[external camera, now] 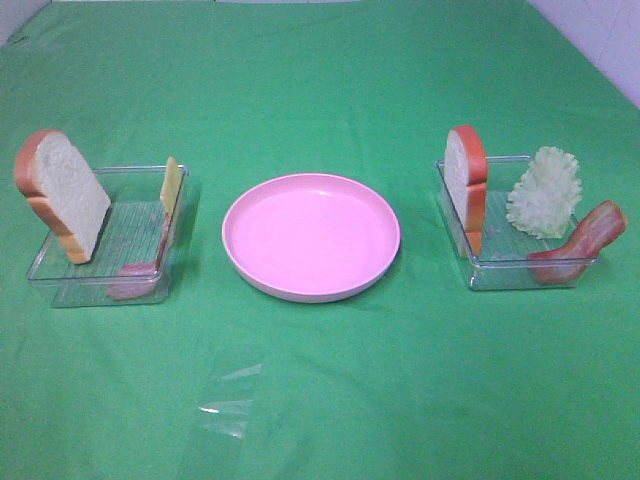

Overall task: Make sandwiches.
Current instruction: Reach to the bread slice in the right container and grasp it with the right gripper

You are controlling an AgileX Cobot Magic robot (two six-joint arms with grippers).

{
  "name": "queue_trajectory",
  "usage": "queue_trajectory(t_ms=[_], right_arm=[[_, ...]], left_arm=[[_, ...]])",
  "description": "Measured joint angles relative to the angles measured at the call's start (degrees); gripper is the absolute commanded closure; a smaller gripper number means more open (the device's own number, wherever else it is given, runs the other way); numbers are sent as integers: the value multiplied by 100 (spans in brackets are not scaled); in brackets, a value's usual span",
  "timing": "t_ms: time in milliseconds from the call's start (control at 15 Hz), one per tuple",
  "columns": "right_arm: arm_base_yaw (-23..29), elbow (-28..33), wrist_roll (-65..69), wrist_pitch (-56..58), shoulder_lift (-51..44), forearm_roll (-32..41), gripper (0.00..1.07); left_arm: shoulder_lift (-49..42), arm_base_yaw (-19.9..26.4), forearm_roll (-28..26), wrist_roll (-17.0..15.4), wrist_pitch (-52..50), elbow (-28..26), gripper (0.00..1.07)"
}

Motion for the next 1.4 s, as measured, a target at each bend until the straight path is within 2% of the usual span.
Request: queue_trajectory(t_ms=[867,1067,1267,1400], right_arm=[[0,-63,29,-149,46,0,11],[0,-235,46,-1238,814,0,11],[0,-275,46,-2378,1994,183,11],[0,-642,40,-2681,3037,275,11]], left_arm=[[0,0,0,0,0,0,7],[0,0,0,0,0,0,7],[0,0,0,0,0,0,7],[0,0,0,0,0,0,7]])
